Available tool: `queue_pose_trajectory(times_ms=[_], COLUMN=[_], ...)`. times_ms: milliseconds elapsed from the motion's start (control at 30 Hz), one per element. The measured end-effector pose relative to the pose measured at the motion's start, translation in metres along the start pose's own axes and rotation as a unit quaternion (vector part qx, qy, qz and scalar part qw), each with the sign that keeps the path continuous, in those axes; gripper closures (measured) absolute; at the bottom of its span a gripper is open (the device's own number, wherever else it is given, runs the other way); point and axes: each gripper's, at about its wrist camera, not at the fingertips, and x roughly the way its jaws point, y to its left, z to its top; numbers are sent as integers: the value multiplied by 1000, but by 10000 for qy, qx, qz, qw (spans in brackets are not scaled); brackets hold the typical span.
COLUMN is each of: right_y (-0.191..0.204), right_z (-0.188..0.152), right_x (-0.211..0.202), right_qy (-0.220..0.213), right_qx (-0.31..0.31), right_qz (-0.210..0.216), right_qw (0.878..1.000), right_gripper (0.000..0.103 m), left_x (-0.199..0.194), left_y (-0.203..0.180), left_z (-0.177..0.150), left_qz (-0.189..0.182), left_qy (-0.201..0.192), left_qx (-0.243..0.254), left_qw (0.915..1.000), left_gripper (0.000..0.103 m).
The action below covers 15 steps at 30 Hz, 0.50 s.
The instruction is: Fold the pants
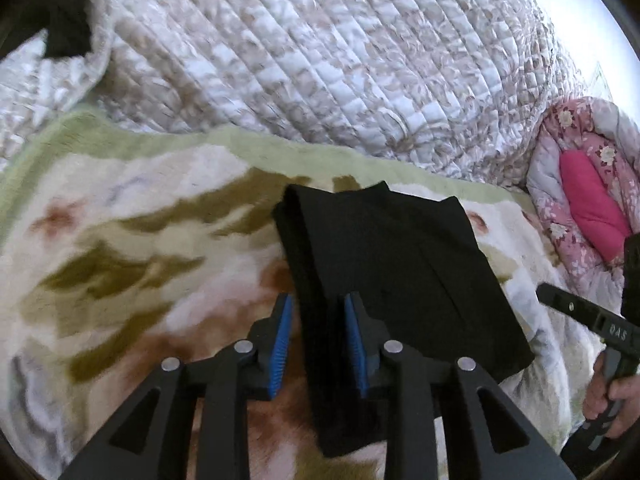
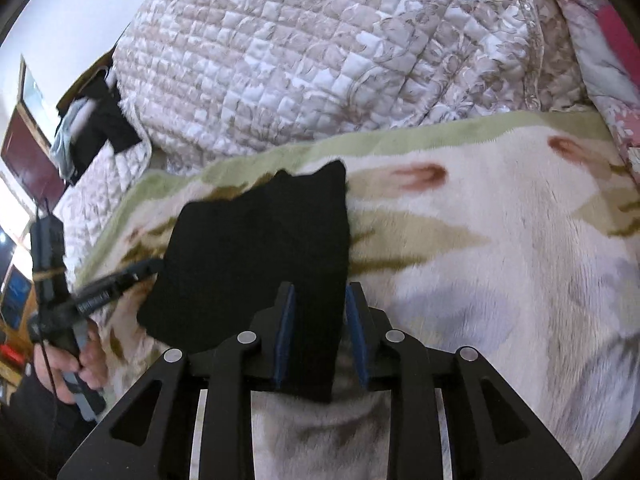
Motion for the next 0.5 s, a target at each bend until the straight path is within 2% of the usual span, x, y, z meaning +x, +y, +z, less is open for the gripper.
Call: queue_pose_trajectory(times_ms=[233, 367, 500], right_y=[35, 53, 64], right_z=[-32, -53, -74], right_x=[-15, -22, -24], right_qy=[48, 120, 226], right_qx=[-409, -625, -748], right_qz=[-43, -95, -328], right_qw=[9991, 9979, 9964], right_gripper=[76, 55, 52], left_x=[-43, -56, -59], left_y=[-16, -30, -42], left_z=[-22, -50, -75], left_qz=[47, 136, 240], left_qy=[-242, -141, 38], left_qx=[65, 122, 189], left_qw=[9997, 9997, 9995], left_gripper=[74, 73, 73])
